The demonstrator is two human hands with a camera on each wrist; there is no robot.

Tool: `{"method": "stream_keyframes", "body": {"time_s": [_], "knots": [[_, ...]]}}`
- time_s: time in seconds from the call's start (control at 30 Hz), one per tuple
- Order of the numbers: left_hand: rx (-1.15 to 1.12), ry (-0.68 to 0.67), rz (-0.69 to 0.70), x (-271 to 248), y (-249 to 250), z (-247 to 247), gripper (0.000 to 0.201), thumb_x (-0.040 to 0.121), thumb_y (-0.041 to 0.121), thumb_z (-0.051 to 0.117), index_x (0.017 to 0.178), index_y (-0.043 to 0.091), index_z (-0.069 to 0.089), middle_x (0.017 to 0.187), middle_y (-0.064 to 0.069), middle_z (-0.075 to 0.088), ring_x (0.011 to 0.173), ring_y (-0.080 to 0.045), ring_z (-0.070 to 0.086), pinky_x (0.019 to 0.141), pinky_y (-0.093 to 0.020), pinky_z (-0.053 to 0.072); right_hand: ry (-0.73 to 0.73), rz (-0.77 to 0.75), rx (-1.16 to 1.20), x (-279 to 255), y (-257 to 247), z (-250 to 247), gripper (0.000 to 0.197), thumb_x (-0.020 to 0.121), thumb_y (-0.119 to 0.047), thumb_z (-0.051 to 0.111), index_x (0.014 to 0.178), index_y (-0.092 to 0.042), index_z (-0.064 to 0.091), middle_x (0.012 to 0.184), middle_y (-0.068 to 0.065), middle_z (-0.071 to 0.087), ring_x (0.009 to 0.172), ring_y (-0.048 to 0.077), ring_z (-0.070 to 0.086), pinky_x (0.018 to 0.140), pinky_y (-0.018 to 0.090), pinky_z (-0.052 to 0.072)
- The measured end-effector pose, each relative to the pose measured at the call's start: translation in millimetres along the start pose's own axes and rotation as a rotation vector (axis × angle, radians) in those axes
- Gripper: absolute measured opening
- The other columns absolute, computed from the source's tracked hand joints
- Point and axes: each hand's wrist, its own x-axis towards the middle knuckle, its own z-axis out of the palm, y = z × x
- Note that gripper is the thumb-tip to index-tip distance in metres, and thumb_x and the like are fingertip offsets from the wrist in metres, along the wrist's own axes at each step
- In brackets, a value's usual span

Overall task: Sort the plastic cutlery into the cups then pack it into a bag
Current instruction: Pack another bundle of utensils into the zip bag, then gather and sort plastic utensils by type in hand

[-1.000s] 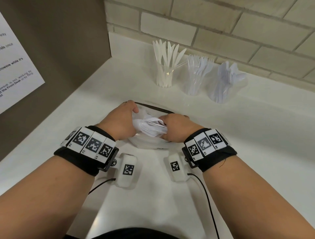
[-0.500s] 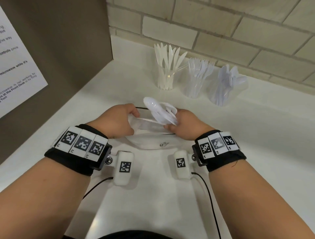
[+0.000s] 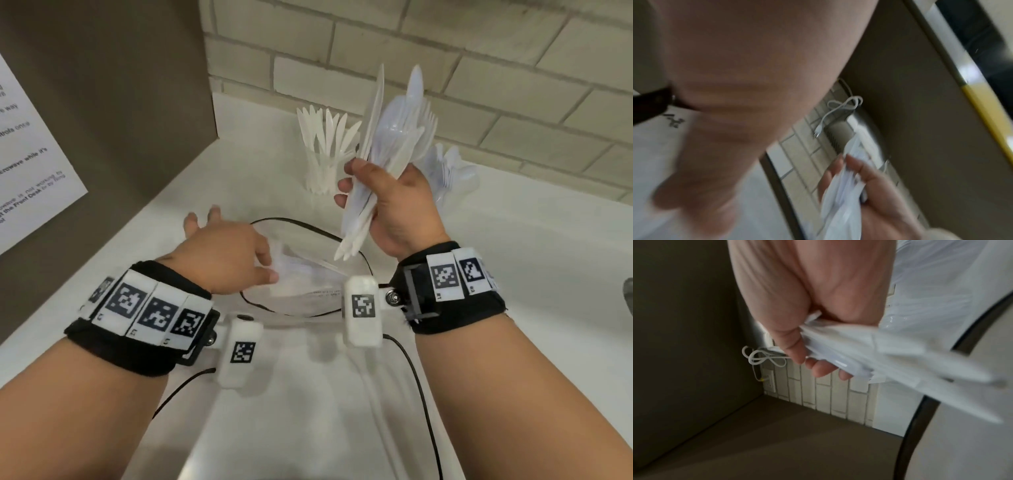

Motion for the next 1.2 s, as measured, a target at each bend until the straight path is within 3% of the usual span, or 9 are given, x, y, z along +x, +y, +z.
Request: {"method": "stream_keyframes", "body": {"time_s": [0.07, 0.13, 0.23, 0.3, 0.43, 0.63, 0.73, 1.03, 1.2], "knots": [[-0.325, 0.38, 0.081, -5, 5, -10, 0.032, 0.087, 0.059, 0.05, 0.078, 0.031, 0.065, 0.077, 0.015, 0.063, 0.121, -0.016, 0.051, 0.099, -0.038, 0.037, 0.021, 0.013, 0.044, 1, -8, 4, 0.005, 0.088, 0.0, 0.061, 0.086, -0.005, 0.062, 0.073, 0.005, 0.061, 0.057, 0.017, 0.059, 0.06, 0.031, 0.052], [-0.929, 0.599, 0.164, -9, 16, -17, 0.039, 0.093, 0.05, 0.047, 0.071, 0.022, 0.062, 0.062, 0.015, 0.059, 0.082, -0.004, 0.063, 0.077, -0.025, 0.047, 0.037, 0.001, 0.093, 1, -13, 14, 0.007, 0.085, 0.002, 0.065, 0.089, -0.003, 0.06, 0.068, 0.007, 0.058, 0.052, 0.017, 0.056, 0.056, 0.029, 0.051], [-1.859, 0.168, 0.181, -1, 27, -16, 0.043, 0.099, 0.044, 0.038, 0.093, 0.01, 0.064, 0.093, -0.003, 0.066, 0.1, -0.022, 0.064, 0.094, -0.039, 0.049, 0.019, -0.082, 0.144, -3, -22, 29, 0.014, 0.083, 0.007, 0.064, 0.087, -0.005, 0.059, 0.065, 0.009, 0.054, 0.048, 0.017, 0.054, 0.053, 0.029, 0.051], [-2.067, -0.27, 0.038, 4, 27, -16, 0.057, 0.097, 0.051, 0.033, 0.113, 0.002, 0.059, 0.115, -0.019, 0.063, 0.111, -0.035, 0.062, 0.097, -0.048, 0.048, -0.041, -0.155, 0.155, -7, -28, 37, 0.019, 0.083, 0.011, 0.061, 0.083, -0.008, 0.057, 0.065, 0.009, 0.054, 0.05, 0.017, 0.055, 0.055, 0.03, 0.051], [-2.179, -0.708, 0.049, 6, 29, -14, 0.072, 0.097, 0.054, 0.027, 0.134, -0.005, 0.045, 0.133, -0.033, 0.05, 0.121, -0.048, 0.051, 0.104, -0.057, 0.038, -0.142, -0.221, 0.134, -14, -24, 53, 0.026, 0.08, 0.015, 0.062, 0.078, -0.011, 0.061, 0.068, 0.01, 0.056, 0.059, 0.023, 0.057, 0.063, 0.036, 0.053], [-2.377, -0.563, 0.106, 7, 32, -14, 0.046, 0.101, 0.031, 0.029, 0.135, 0.008, 0.05, 0.129, -0.014, 0.061, 0.116, -0.03, 0.061, 0.098, -0.052, 0.046, -0.13, -0.161, -0.122, -20, 12, 55, 0.028, 0.069, 0.007, 0.073, 0.074, -0.02, 0.069, 0.071, 0.003, 0.068, 0.071, 0.022, 0.067, 0.074, 0.042, 0.058], [-2.405, -0.573, 0.036, 8, 31, -8, 0.05, 0.104, 0.034, 0.023, 0.133, 0.004, 0.049, 0.125, -0.019, 0.063, 0.113, -0.033, 0.062, 0.099, -0.054, 0.045, -0.108, -0.163, -0.123, -19, 12, 53, 0.032, 0.071, 0.012, 0.072, 0.074, -0.02, 0.067, 0.068, 0.0, 0.066, 0.07, 0.019, 0.066, 0.071, 0.034, 0.056], [-2.347, -0.506, -0.041, 6, 34, -13, 0.047, 0.101, 0.039, 0.028, 0.133, 0.016, 0.055, 0.126, -0.01, 0.064, 0.118, -0.026, 0.059, 0.101, -0.046, 0.045, -0.116, -0.067, 0.004, -18, 23, 55, 0.027, 0.064, 0.004, 0.065, 0.085, -0.013, 0.064, 0.071, 0.008, 0.062, 0.076, 0.03, 0.061, 0.078, 0.044, 0.054], [-2.273, -0.453, 0.093, 7, 34, -14, 0.055, 0.1, 0.05, 0.023, 0.135, 0.02, 0.052, 0.117, -0.003, 0.068, 0.113, -0.024, 0.062, 0.104, -0.045, 0.04, -0.143, -0.065, -0.021, -18, 28, 53, 0.019, 0.066, 0.002, 0.068, 0.077, -0.013, 0.064, 0.065, 0.003, 0.063, 0.068, 0.023, 0.063, 0.071, 0.039, 0.055]]}}
